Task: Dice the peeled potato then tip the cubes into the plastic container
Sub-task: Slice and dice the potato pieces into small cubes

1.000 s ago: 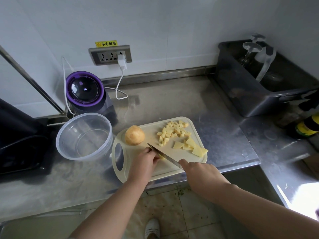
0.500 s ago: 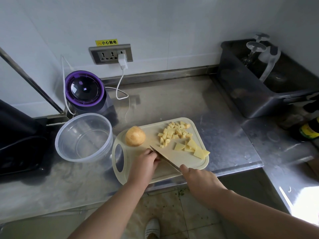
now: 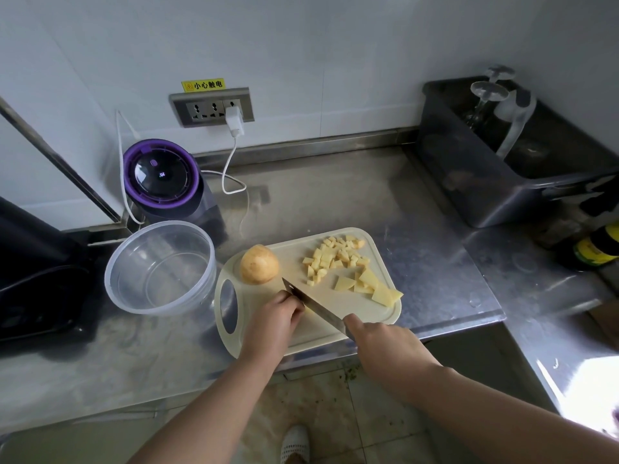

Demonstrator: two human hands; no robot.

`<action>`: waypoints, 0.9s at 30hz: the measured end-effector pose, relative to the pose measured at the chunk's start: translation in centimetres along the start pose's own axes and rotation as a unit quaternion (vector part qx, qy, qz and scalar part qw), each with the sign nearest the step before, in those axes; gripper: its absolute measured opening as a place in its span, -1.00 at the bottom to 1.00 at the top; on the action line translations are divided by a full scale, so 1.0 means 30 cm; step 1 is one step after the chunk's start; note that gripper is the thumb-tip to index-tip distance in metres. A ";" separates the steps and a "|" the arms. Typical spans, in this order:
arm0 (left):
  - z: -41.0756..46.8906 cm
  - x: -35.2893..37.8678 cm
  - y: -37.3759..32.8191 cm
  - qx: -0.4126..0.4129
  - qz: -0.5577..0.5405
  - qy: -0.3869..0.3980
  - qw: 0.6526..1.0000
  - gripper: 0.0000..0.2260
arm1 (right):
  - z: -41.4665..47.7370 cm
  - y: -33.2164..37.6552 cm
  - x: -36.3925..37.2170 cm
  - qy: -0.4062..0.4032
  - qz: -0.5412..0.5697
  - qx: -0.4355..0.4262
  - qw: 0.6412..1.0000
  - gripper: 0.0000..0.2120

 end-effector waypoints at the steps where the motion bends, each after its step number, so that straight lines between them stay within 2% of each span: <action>1: 0.000 0.002 0.001 0.002 0.003 0.000 1.000 -0.85 | 0.000 0.001 0.003 0.003 0.002 0.001 1.000 -0.62; 11: 0.001 0.013 0.010 0.008 0.024 0.010 1.000 -0.83 | 0.011 0.020 0.015 -0.002 -0.030 -0.014 0.999 -0.59; 18: 0.001 0.004 0.002 0.008 0.029 0.028 0.999 -0.85 | 0.015 0.012 0.024 0.018 0.020 0.011 1.000 -0.59; 21: -0.002 -0.006 -0.002 -0.004 0.016 0.019 1.000 -0.86 | 0.005 -0.006 0.012 -0.003 0.044 0.022 0.999 -0.65; 25: -0.004 -0.010 -0.013 -0.035 0.009 0.017 0.999 -0.74 | -0.016 -0.030 -0.026 -0.046 0.059 0.036 0.997 -0.78; 27: 0.001 -0.014 -0.021 -0.052 -0.002 0.013 0.999 -0.72 | -0.018 -0.042 -0.043 -0.052 0.057 0.042 0.996 -0.76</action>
Point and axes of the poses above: each hand's wrist, its own z-axis towards the middle knuckle, its own x-axis out of the palm, y = z × x, the point moved 3 cm from there along z, towards the middle knuckle
